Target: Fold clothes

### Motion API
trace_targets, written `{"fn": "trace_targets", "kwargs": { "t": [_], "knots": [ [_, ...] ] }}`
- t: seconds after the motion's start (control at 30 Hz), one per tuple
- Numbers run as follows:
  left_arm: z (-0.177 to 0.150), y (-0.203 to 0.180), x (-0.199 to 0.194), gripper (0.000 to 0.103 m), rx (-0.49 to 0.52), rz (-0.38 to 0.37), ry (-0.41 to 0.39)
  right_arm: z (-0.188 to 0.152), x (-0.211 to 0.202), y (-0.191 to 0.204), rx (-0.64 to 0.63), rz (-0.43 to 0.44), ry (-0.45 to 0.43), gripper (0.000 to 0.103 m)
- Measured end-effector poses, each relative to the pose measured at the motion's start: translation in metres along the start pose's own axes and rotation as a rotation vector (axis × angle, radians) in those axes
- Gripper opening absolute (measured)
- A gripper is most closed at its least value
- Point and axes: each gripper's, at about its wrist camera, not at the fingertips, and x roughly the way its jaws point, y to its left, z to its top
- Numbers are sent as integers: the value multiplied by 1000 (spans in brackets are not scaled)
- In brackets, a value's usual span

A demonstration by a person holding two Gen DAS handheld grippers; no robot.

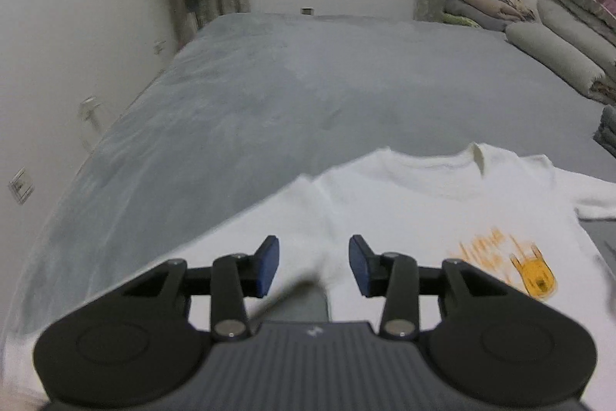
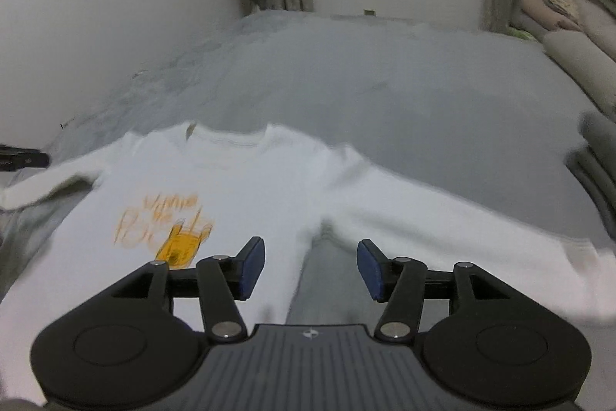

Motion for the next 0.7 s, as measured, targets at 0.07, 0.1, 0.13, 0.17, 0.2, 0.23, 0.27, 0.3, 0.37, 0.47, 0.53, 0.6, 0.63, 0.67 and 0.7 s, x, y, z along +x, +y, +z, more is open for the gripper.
{"fn": "trace_targets", "kwargs": {
  "t": [0.07,0.1,0.13,0.17,0.2,0.23,0.27,0.3,0.37,0.47,0.53,0.6,0.63,0.67,0.7],
  "knots": [
    [17,-4,31,37,41,-6,29,15,28,3,-79,3,-3,53],
    [25,-7,46,36,61,-12,43,23,42,6,-123,-4,-2,53],
    [31,-11,60,36,83,-26,52,31,57,8,-160,-12,1,53],
    [37,-14,73,36,99,-50,63,39,71,10,-192,-11,3,53],
    [43,-16,86,36,113,-77,77,47,85,10,-213,1,2,52],
    [45,-17,98,36,121,-88,87,54,98,11,-235,14,2,52],
    [47,-17,109,36,128,-99,99,61,112,11,-258,24,4,52],
    [48,-17,120,36,133,-111,116,66,126,13,-285,31,10,52],
    [50,-15,141,36,141,-135,147,74,150,13,-351,21,26,52],
    [42,-13,156,42,88,-183,154,75,180,14,-385,-10,65,53],
    [38,-18,158,42,105,-176,127,69,190,15,-375,-5,68,48],
    [36,-23,158,31,135,-150,98,63,190,19,-371,9,51,27],
    [37,-24,160,13,144,-133,90,61,189,23,-390,-5,44,13],
    [37,-24,160,11,151,-115,83,58,187,27,-409,-19,37,11],
    [38,-24,159,7,146,-110,78,57,186,30,-423,-36,30,10]
  ]
}}
